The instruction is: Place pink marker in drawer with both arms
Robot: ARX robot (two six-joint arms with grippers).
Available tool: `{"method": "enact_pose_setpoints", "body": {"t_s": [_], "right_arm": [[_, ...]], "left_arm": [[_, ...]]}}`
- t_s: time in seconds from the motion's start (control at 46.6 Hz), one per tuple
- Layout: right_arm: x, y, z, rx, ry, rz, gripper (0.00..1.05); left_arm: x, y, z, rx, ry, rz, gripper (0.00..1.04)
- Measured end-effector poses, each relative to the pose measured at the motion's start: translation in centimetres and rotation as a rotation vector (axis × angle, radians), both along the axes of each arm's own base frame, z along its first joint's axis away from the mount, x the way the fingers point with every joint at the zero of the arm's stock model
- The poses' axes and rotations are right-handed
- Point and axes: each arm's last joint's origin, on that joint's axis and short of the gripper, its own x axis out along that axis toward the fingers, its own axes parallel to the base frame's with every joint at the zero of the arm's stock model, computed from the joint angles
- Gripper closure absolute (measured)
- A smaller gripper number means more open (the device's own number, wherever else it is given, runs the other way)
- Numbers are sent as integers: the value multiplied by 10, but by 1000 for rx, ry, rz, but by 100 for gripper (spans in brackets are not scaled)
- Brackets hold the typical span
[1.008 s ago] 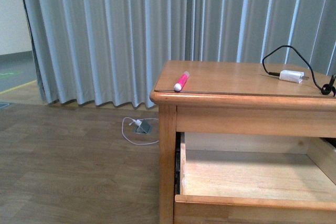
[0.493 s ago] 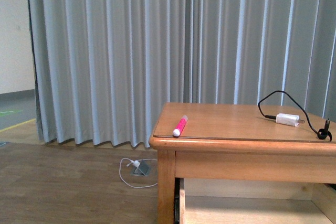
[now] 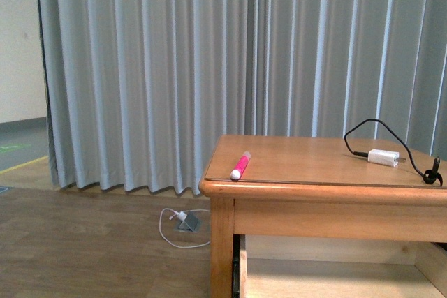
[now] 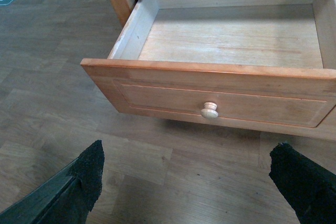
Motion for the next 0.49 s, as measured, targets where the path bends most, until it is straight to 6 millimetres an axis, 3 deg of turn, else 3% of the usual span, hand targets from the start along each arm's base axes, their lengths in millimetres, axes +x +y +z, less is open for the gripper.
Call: {"method": "enact_pose_setpoints", "body": {"t_s": [0.129,0.236,0.343,0.493], "right_arm": [[0,0,0,0,0,0,8],[0,0,0,0,0,0,8],[0,0,0,0,0,0,8],[0,0,0,0,0,0,8]], "left_arm": [[18,-17,25,-7,8,-104,6],[48,-31,55,13,-12,-192,6],[84,-43,78,40,-25,-244,6],[140,-67,92,69,25,-335,6]]}}
